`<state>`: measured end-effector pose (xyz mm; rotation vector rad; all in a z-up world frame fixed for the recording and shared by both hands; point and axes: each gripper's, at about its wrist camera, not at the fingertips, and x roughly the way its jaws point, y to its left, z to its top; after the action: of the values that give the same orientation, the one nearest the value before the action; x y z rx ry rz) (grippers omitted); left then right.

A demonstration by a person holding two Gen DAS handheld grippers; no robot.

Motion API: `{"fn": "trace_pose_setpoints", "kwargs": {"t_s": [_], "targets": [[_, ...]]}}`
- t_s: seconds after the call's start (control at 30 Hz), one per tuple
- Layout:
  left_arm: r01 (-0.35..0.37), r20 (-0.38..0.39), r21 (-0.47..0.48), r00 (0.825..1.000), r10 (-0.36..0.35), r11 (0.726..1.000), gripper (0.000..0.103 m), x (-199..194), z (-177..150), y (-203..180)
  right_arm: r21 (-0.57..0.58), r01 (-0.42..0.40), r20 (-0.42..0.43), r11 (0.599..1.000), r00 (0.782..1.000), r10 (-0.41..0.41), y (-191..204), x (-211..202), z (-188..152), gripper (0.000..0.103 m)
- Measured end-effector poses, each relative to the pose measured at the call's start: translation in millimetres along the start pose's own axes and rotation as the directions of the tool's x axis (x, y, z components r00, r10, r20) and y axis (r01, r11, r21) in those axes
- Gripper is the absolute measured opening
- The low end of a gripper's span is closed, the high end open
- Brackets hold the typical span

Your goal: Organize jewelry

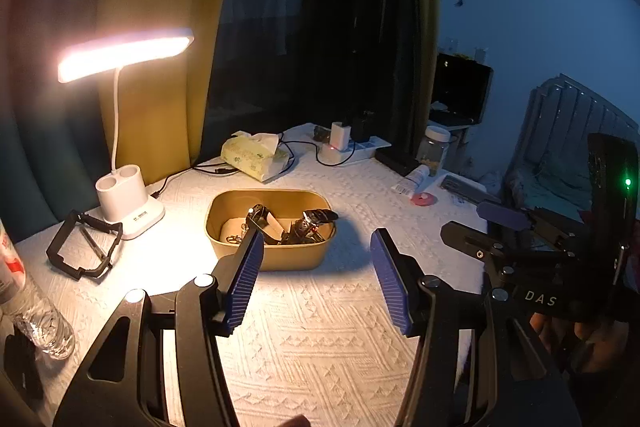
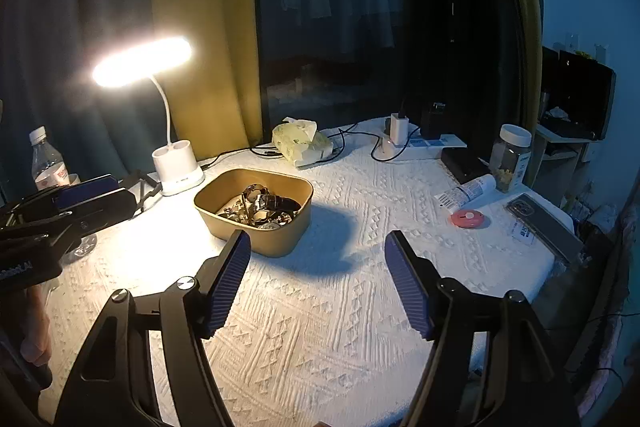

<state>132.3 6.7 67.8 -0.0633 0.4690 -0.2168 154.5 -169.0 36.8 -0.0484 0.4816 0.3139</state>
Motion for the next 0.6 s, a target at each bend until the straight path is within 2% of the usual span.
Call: {"fn": "trace_pose_setpoints", "kwargs": {"t_s": [0.37,0.6], "targets": [[0.001,0.016,-0.016,1.000,0.000,1.000,0.059,-19,-18,1,-0.013,-0.021,0.010,1.000,1.000,0.021,11,-12,-13,0.071],[-0.040,0.023,0.033,0.999,0.039,0.999,0.059,-22,-20,-5,-0.028,-0.024,0.013,0.999,1.000,0.025,18,-16,-14,0.071]]}}
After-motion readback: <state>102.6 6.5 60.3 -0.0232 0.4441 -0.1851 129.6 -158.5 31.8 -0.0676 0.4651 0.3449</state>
